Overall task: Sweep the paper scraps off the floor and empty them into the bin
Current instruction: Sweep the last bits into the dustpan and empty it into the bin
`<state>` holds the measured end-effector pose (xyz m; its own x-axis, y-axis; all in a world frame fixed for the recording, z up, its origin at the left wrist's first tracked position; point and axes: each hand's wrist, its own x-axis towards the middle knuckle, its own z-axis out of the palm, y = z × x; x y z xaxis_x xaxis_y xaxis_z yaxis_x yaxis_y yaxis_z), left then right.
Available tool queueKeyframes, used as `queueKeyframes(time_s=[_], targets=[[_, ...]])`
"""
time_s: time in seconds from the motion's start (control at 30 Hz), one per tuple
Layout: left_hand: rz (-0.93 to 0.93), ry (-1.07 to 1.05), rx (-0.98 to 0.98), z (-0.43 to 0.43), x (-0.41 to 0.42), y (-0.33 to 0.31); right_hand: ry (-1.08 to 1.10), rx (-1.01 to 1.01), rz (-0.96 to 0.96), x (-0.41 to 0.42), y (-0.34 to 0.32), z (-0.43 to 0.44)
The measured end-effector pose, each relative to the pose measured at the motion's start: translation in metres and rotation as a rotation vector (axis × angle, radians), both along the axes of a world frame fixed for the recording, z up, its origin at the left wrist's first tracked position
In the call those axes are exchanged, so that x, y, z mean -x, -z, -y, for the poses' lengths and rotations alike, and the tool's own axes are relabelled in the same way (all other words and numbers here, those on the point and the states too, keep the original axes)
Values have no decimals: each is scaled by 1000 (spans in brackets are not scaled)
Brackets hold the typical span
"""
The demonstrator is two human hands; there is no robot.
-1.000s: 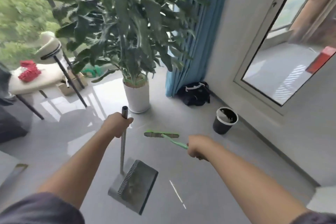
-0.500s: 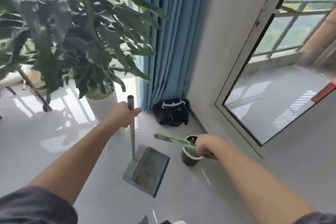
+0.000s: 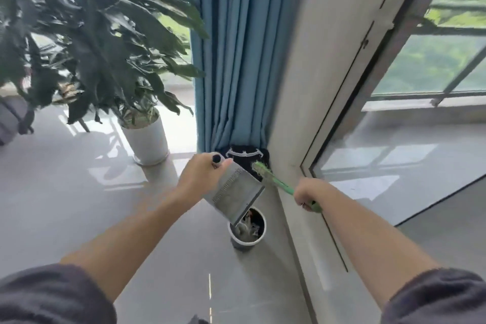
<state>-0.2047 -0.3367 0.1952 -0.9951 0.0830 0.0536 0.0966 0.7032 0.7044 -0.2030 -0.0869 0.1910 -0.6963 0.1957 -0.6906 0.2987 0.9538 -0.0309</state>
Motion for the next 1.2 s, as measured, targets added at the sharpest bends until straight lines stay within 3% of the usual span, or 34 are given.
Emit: queueKeyframes(time_s=[0.17, 0.3, 0.53, 0.67, 0.73, 0.83, 0.93, 1.0, 1.1, 1.2], targets=[[-108, 164, 98, -53, -44, 74, 149, 88, 63, -2, 23, -51], [-43, 295, 240, -78, -61, 130, 91, 56, 57, -12, 43, -60], [-90, 483, 533, -46, -108, 188, 9, 26, 70, -33, 65, -65], [99, 562, 742, -26, -112, 180, -19, 37, 71, -42, 72, -60], [339, 616, 766, -23, -113, 167, -32, 29, 67, -48, 76, -57], [607, 500, 571, -24, -102, 156, -16, 33, 56, -50, 78, -57], [910, 181, 176, -24, -97, 162, -1, 29, 57, -51, 79, -57], [1020, 6, 40, -32, -102, 165, 8, 27, 60, -54, 82, -56], [1032, -201, 74, -45, -113, 173, 10, 20, 58, -59, 85, -52], [959, -220, 219, -48, -121, 182, 17, 44, 63, -63, 87, -47]])
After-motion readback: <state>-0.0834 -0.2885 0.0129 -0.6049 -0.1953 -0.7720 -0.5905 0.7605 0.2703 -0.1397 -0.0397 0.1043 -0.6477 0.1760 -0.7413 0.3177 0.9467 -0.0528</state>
